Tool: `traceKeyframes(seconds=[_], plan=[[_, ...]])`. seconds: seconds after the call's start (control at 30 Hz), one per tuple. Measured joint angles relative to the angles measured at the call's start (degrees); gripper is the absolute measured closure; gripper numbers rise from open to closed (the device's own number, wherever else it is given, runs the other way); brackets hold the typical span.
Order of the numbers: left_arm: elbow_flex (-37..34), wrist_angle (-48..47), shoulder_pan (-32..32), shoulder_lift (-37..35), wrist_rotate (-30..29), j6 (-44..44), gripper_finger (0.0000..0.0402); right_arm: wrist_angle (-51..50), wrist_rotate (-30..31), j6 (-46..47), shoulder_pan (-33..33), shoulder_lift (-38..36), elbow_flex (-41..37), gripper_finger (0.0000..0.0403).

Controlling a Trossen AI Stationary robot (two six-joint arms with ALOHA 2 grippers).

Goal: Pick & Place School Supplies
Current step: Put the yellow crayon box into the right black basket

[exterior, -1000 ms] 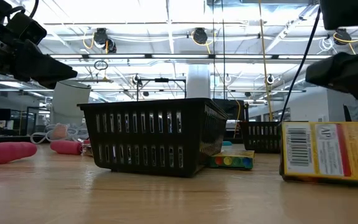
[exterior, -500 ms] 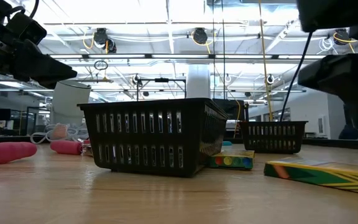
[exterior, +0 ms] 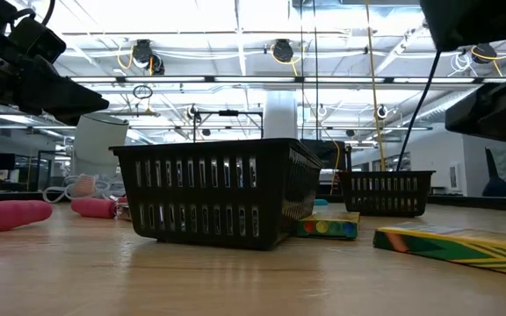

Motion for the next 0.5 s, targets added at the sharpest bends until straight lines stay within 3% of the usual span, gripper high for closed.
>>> traceKeyframes(seconds=[0.5], plan=[[0.00,0.00,-0.02,0.00,0.04,0.31,0.0304,4.28,-1.50,7.68,-5.57,-0.02,0.07,0.0168]])
